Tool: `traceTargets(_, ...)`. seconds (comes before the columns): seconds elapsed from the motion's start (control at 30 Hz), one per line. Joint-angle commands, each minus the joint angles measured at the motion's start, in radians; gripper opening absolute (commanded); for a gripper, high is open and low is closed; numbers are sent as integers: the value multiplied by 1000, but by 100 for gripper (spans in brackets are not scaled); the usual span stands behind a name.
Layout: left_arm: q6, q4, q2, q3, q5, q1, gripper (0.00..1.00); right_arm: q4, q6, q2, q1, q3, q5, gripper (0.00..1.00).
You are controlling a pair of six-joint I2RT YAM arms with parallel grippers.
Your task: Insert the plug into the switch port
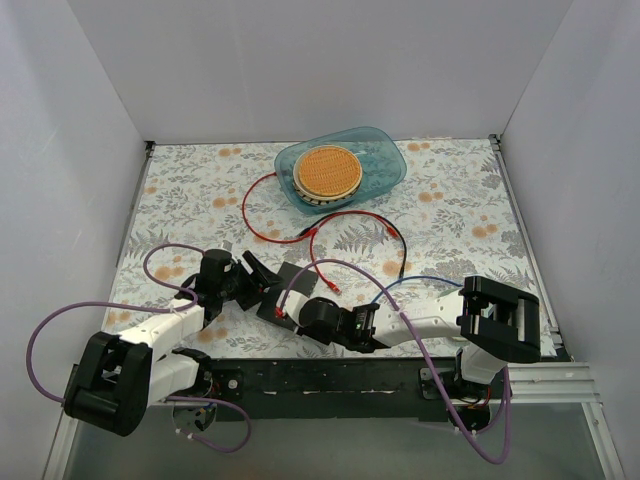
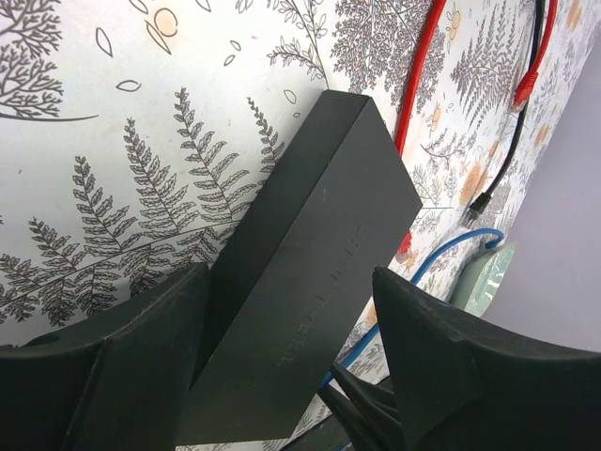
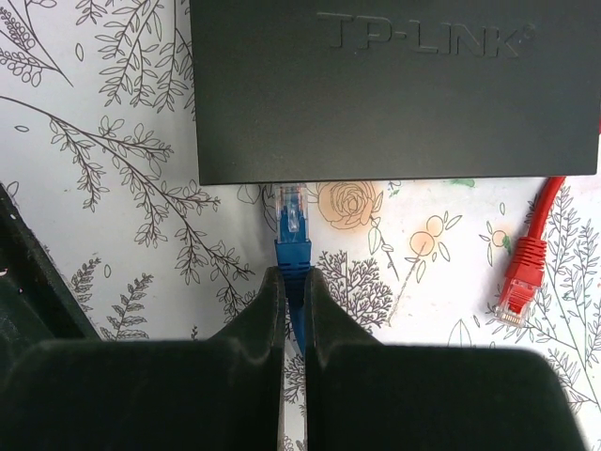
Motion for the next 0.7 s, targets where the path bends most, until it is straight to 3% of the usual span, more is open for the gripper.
traceTargets(0.0, -19, -34, -12, -11, 48, -6, 68, 152, 19, -18, 1, 0, 36, 1)
traceTargets(0.67, -20, -71, -35, 6, 17, -4, 65, 36, 6, 19, 33, 27, 7, 1)
